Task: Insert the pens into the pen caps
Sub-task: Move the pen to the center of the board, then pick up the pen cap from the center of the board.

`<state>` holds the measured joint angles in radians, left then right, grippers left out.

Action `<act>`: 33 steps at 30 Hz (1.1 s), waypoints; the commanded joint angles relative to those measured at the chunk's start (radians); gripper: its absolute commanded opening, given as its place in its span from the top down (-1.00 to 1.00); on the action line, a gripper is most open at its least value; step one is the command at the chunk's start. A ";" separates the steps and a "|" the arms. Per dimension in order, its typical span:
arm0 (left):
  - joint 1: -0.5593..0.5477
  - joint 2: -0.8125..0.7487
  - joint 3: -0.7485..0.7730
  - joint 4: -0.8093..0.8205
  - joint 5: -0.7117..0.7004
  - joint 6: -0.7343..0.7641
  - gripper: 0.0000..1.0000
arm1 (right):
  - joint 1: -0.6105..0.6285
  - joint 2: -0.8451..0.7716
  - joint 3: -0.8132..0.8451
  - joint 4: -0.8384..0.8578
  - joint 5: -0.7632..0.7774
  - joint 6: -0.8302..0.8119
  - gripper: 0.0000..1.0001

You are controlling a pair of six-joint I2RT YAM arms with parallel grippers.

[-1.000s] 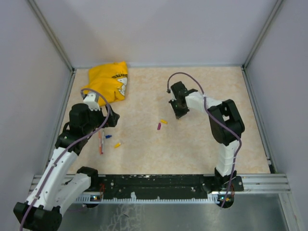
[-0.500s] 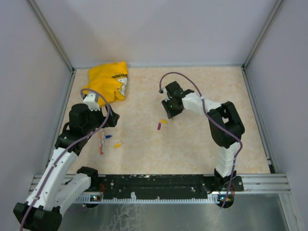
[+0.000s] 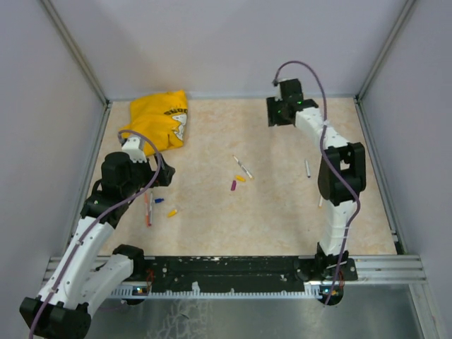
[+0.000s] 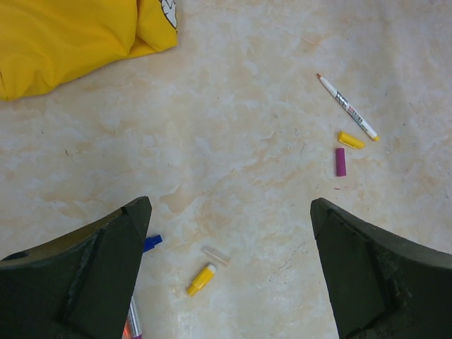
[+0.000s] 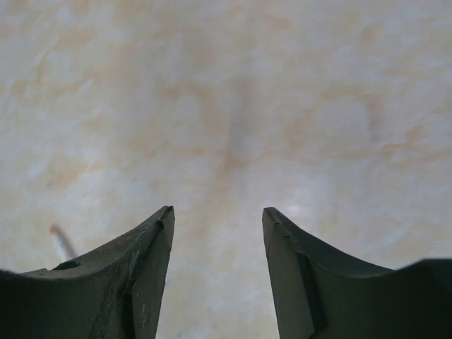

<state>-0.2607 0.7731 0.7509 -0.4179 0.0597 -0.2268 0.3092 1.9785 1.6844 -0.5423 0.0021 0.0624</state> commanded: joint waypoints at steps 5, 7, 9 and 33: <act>0.008 0.011 -0.002 0.022 -0.004 0.009 -0.99 | -0.208 0.234 0.351 -0.009 0.070 0.068 -0.07; 0.008 0.014 -0.001 0.021 -0.004 0.009 -0.99 | -0.235 0.292 0.434 -0.026 0.075 0.066 -0.07; 0.008 0.014 -0.002 0.021 -0.003 0.009 -0.99 | -0.258 0.349 0.492 -0.036 0.067 0.061 -0.07; 0.008 0.051 0.003 0.015 -0.014 0.012 -0.99 | -0.395 0.609 0.769 -0.039 -0.030 0.107 0.01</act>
<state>-0.2607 0.8204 0.7509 -0.4187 0.0544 -0.2268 -0.0818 2.5763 2.3978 -0.5877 0.0128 0.1440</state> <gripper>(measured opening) 0.996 0.511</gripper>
